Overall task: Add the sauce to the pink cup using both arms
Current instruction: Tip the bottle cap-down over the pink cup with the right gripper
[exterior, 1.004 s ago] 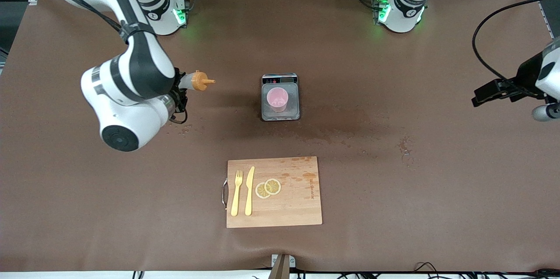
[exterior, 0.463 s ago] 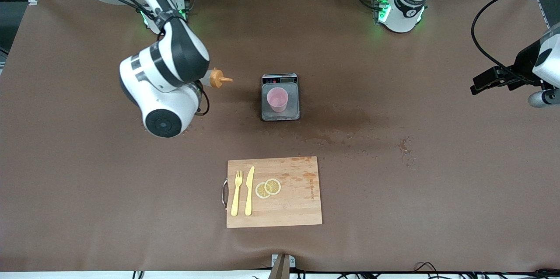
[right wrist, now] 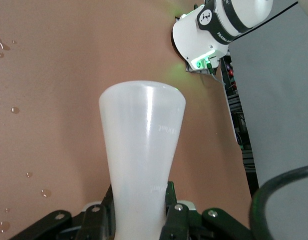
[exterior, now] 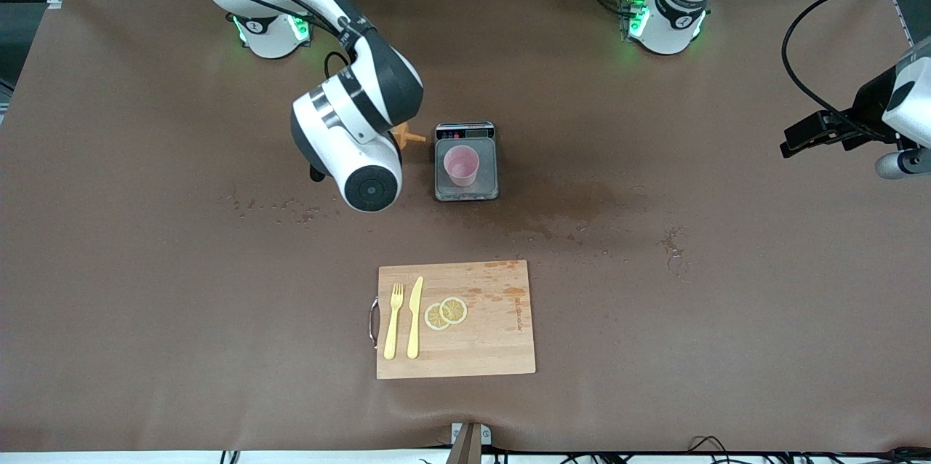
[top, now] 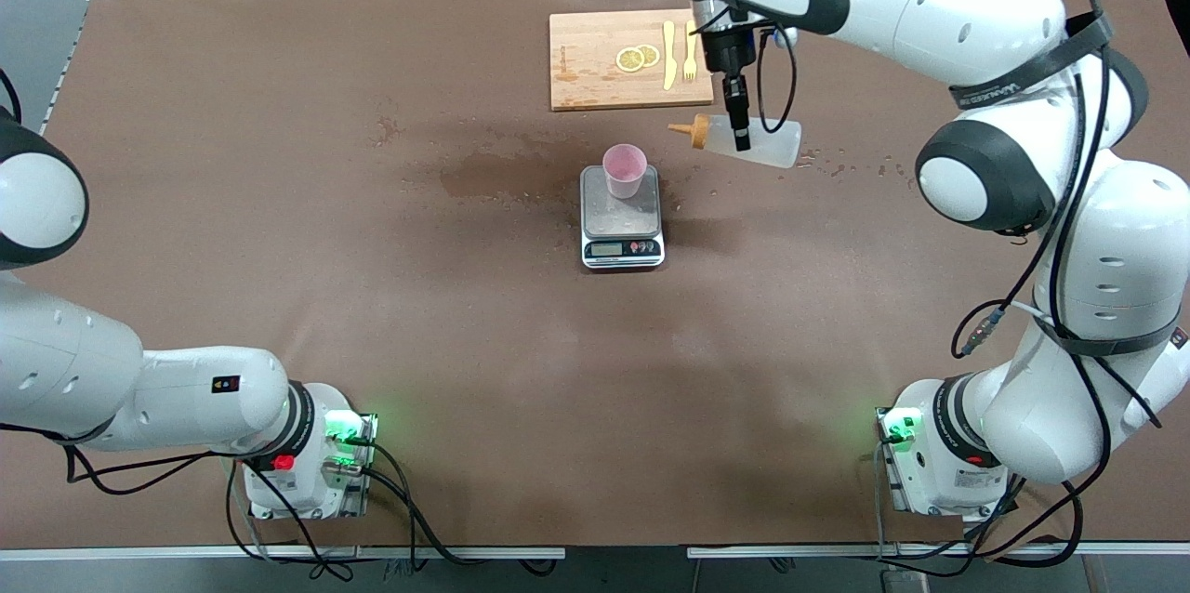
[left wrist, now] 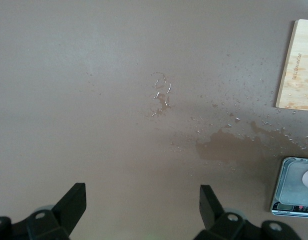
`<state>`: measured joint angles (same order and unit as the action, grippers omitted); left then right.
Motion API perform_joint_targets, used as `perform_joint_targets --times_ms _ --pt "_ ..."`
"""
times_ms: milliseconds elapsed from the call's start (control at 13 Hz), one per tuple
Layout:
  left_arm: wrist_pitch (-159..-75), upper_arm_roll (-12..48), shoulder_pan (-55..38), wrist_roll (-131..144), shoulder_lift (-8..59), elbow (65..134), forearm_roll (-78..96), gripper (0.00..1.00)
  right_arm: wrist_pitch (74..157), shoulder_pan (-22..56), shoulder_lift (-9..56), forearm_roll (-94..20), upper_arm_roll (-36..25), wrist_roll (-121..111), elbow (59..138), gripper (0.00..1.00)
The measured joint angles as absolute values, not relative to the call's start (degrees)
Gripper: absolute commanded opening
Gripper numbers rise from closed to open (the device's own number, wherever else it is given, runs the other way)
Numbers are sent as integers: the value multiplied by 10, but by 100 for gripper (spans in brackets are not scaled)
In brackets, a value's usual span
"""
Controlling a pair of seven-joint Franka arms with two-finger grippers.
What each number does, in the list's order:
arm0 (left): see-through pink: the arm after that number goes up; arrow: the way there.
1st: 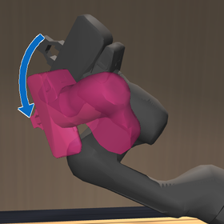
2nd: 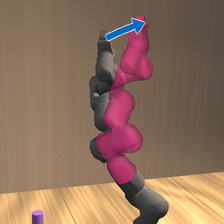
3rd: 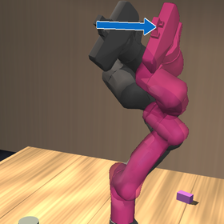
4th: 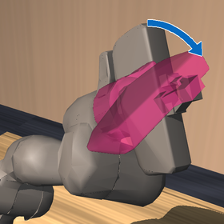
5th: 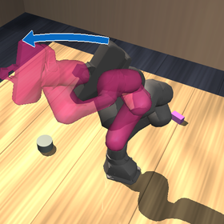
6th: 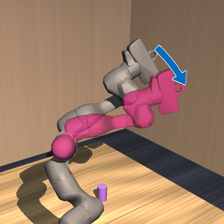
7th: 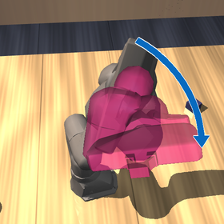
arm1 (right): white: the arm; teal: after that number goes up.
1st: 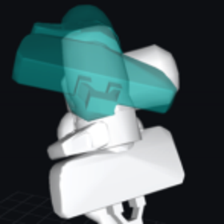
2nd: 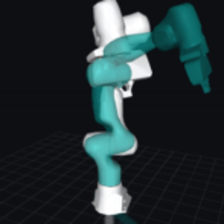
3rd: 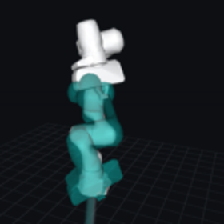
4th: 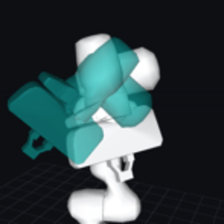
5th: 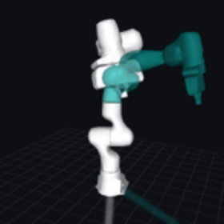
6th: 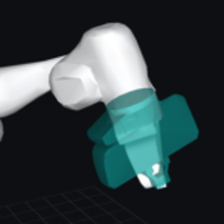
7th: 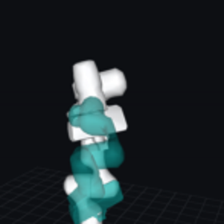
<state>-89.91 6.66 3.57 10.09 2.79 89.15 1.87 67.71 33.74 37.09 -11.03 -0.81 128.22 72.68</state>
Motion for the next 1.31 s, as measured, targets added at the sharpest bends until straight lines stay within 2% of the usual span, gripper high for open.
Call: perform_joint_targets --times_ms 849,926,1004,1312 --pt "-899 74 32 100 19 889 0 100 656 391 395 -15 -9 1336 715 38" --pt "-899 74 32 95 18 888 -3 100 656 396 401 -9 -9 1336 715 30" --pt "-899 74 32 90 17 888 -4 100 655 400 404 -7 -9 1337 713 27" --pt "-899 75 31 88 17 888 -6 100 648 401 406 -6 -14 1338 698 23"
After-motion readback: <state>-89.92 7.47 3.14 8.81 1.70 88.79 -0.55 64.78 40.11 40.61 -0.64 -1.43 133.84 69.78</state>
